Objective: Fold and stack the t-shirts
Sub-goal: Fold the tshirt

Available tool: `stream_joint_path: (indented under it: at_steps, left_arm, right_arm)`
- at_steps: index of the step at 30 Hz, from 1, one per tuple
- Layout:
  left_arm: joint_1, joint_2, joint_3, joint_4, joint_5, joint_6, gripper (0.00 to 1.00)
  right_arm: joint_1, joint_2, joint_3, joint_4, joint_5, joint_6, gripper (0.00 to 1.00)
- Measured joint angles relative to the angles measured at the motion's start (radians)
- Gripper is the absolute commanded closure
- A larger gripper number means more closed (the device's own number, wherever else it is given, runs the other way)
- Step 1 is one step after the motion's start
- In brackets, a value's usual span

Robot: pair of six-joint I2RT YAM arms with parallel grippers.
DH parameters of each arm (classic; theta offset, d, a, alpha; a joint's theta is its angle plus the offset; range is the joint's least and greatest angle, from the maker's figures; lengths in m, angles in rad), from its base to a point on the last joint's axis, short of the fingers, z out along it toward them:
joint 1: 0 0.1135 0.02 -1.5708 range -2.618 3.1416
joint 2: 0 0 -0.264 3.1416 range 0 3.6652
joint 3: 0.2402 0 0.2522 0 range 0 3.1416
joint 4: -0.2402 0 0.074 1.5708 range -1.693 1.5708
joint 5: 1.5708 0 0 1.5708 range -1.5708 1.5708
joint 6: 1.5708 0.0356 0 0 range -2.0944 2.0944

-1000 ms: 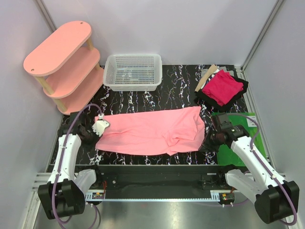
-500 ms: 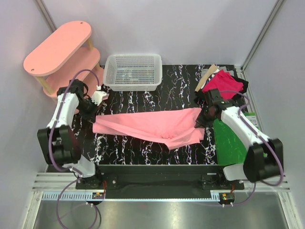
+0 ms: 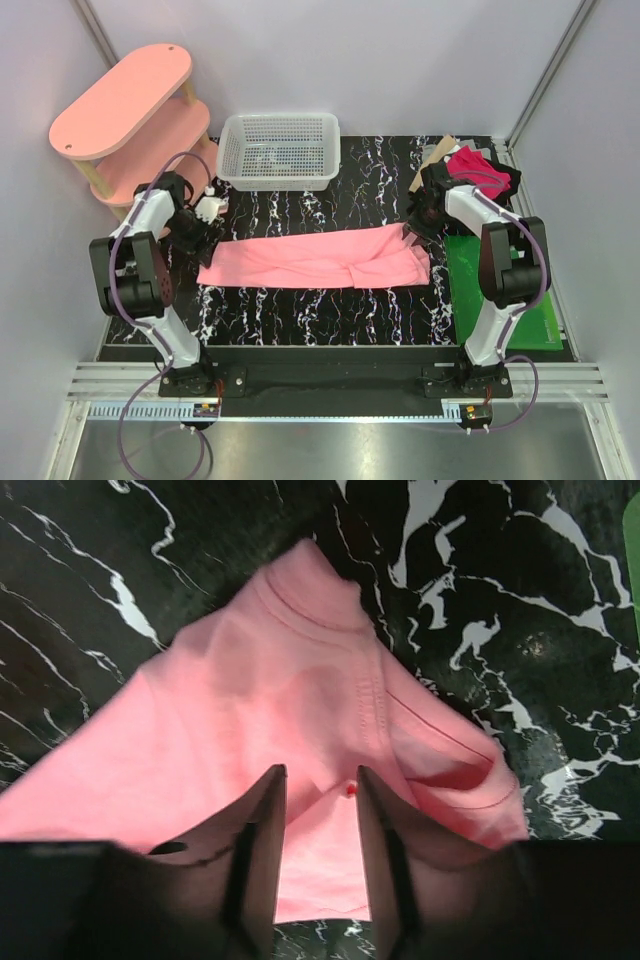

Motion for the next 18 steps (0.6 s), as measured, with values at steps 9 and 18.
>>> stream_joint_path:
  at_steps: [9, 18]
  left_arm:
    - [0.000, -0.229, -0.025, 0.060, -0.098, -0.061, 0.01]
    - [-0.180, -0.390, -0.087, 0.050, -0.078, -0.130, 0.01]
  right_arm:
    - [0.000, -0.011, 0.024, -0.006, 0.071, -0.036, 0.38]
    - [0.163, -0.299, -0.101, -0.006, 0.106, -0.079, 0.32]
